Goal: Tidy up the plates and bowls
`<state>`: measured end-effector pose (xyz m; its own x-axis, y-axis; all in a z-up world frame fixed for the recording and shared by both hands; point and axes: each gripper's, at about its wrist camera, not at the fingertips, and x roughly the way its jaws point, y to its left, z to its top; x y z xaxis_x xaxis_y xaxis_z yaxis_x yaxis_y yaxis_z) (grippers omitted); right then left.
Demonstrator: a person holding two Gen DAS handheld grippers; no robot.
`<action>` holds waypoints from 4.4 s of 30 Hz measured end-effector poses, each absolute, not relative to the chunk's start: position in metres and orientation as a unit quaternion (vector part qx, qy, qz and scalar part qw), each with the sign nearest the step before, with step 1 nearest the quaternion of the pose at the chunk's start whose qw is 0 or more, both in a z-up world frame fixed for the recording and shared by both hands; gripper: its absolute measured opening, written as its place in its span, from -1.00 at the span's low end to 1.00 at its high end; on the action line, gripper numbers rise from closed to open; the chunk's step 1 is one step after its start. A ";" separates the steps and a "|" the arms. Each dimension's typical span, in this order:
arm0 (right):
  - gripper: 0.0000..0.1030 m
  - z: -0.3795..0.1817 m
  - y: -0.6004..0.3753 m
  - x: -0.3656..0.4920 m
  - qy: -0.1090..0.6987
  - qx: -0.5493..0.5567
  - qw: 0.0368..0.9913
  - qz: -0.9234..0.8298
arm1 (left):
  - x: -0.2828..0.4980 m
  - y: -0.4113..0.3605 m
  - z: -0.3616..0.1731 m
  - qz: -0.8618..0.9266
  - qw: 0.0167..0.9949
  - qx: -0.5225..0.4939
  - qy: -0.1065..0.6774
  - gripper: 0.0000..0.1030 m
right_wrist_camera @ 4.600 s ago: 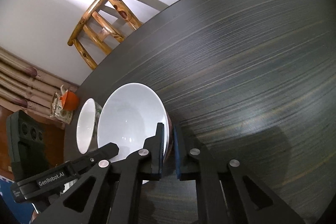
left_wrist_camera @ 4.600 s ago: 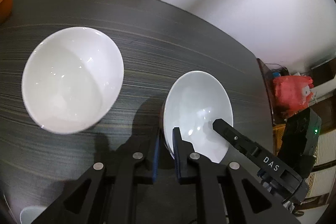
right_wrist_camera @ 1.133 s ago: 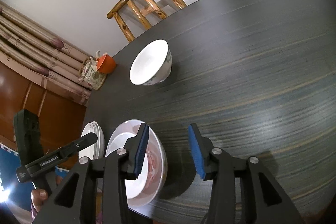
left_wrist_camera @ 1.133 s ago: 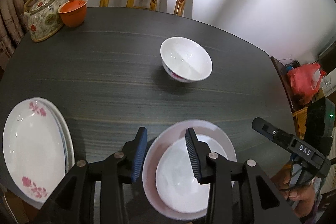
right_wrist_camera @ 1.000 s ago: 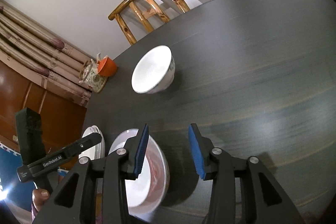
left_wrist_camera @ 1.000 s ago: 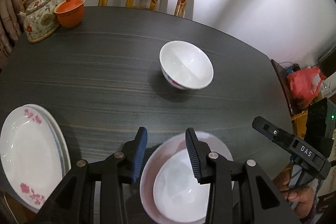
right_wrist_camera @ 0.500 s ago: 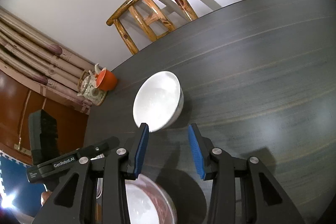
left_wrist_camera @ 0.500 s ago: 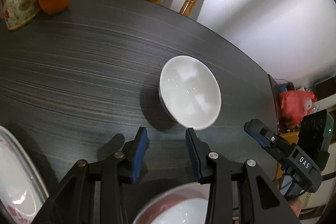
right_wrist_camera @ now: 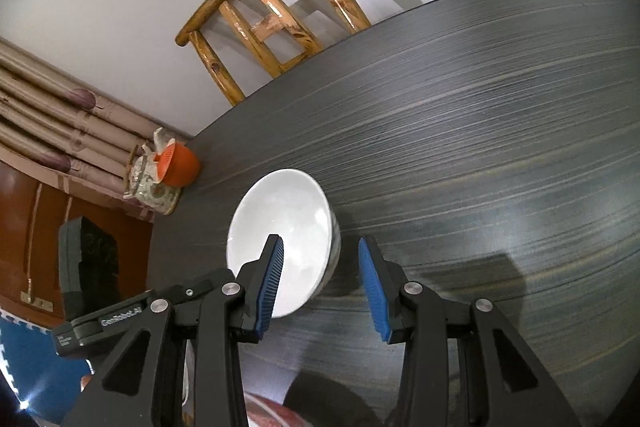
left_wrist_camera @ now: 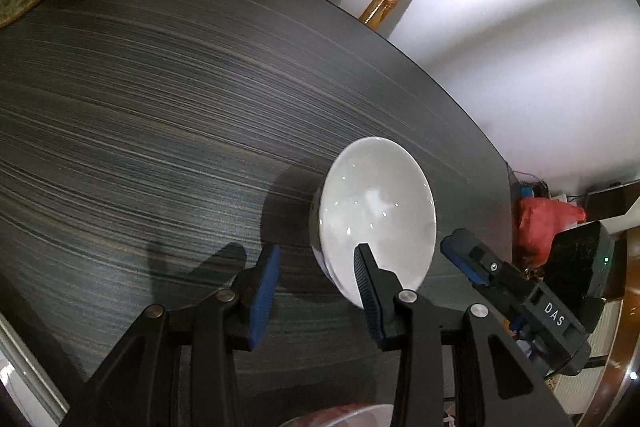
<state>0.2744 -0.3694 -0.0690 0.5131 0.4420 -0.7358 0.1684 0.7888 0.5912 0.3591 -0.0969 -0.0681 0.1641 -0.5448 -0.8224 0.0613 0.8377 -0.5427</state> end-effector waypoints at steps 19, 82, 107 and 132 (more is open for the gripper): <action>-0.37 -0.091 -0.364 0.297 0.503 0.308 0.803 0.087 | 0.370 -0.113 -0.085 -0.203 0.751 -0.165 0.606 -0.26; -0.81 -0.065 -0.306 0.110 0.503 0.261 0.814 0.128 | 0.160 -0.097 -0.032 -0.192 0.782 -0.037 0.591 -0.71; -0.81 -0.062 -0.305 0.106 0.504 0.262 0.812 0.134 | 0.154 -0.095 -0.022 -0.197 0.783 -0.007 0.590 -0.41; -0.76 -0.075 -0.348 0.089 0.498 0.304 0.804 0.113 | 0.154 -0.028 -0.046 -0.239 0.758 -0.153 0.587 -0.24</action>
